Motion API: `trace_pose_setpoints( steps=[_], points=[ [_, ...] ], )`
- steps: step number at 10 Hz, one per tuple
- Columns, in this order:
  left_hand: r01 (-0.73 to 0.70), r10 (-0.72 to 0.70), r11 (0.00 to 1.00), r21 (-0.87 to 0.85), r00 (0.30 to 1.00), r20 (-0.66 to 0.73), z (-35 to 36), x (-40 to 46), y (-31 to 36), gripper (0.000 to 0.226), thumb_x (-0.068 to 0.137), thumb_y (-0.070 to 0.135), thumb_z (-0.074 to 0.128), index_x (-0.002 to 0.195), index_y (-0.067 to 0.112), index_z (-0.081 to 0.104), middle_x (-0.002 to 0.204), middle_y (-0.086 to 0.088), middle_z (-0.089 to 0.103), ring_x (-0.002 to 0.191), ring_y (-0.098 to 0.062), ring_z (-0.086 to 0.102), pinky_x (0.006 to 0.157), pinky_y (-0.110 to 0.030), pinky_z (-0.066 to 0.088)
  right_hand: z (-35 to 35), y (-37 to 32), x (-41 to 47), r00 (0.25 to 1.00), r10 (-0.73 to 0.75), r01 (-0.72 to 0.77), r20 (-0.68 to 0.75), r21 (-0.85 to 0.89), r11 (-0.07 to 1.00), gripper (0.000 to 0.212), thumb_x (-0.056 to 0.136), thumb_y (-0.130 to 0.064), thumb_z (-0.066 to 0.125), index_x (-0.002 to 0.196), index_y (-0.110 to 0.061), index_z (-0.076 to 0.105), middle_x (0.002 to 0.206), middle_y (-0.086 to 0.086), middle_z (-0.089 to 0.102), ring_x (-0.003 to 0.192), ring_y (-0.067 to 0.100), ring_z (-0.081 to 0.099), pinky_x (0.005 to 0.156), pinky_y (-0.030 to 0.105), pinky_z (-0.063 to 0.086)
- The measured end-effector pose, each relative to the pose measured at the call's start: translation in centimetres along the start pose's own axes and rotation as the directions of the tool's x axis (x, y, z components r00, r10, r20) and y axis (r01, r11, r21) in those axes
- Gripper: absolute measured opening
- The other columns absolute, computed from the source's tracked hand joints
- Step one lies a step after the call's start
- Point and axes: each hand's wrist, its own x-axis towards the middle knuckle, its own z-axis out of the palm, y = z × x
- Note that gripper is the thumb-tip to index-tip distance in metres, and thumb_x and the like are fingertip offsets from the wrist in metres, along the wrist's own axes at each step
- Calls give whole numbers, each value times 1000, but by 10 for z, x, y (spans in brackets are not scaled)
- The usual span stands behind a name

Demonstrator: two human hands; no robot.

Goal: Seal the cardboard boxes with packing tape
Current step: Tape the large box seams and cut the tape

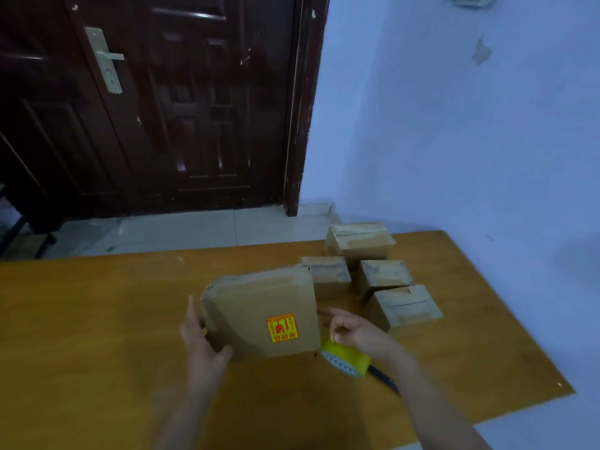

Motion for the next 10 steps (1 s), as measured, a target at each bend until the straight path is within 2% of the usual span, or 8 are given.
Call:
trace_pose_setpoints(
  steps=[2,3,5,6,7,8,9,10],
  points=[
    [170,-171,938,301,985,-21,5,-10,-27,62,73,-17,66,127,4,44,114,-5,29,100,-40,48,87,-48,41,49,31,21,999,43,-44,-11,-294,955,27,96,-8,45,74,-23,49,149,3,36,140,22,26,113,36,27],
    [110,-155,899,425,985,74,3,-16,-41,47,78,-7,70,116,2,45,114,-10,32,93,-40,52,81,-48,47,64,42,27,993,113,-113,-12,-231,966,26,97,-10,44,78,-24,55,149,0,36,136,25,32,112,43,29],
    [-117,-25,840,529,967,253,-2,-21,-53,40,82,19,70,117,13,52,103,3,35,90,-25,55,66,-31,45,60,59,13,944,302,-301,-131,27,953,28,94,-5,48,74,-24,54,86,2,51,80,18,48,72,27,35],
    [-191,27,776,601,962,270,-6,-15,-58,44,79,57,41,105,23,51,97,5,40,83,-21,56,50,-28,40,34,68,4,923,334,-333,-192,38,942,28,88,-10,55,74,-34,60,80,-10,58,77,7,54,82,25,46],
    [-369,296,703,608,929,221,-7,-7,-53,34,80,50,42,79,19,55,85,0,43,79,-24,49,60,-33,43,3,56,-18,927,321,-315,-196,60,947,22,86,-10,61,74,-27,67,81,-6,64,85,20,61,87,39,51],
    [-411,417,715,565,900,126,4,1,-25,36,84,45,44,76,15,62,88,-3,48,84,-21,46,67,-33,40,-17,28,-36,933,271,-221,-235,219,950,13,86,-8,63,79,-17,67,90,-1,69,92,25,63,86,40,51],
    [-347,290,922,171,913,287,28,5,42,47,87,68,36,82,28,59,91,13,50,90,-5,50,73,-23,41,-29,-32,-50,976,63,-15,-211,223,975,9,77,-29,60,70,-29,67,103,-4,70,95,18,65,80,31,48],
    [-309,254,951,19,813,524,49,4,85,44,83,73,44,101,36,60,103,22,53,102,5,50,84,-12,39,-25,-58,-46,983,-48,77,-178,157,985,17,83,-31,57,85,-19,70,102,3,70,95,21,65,82,30,51]
  ],
)
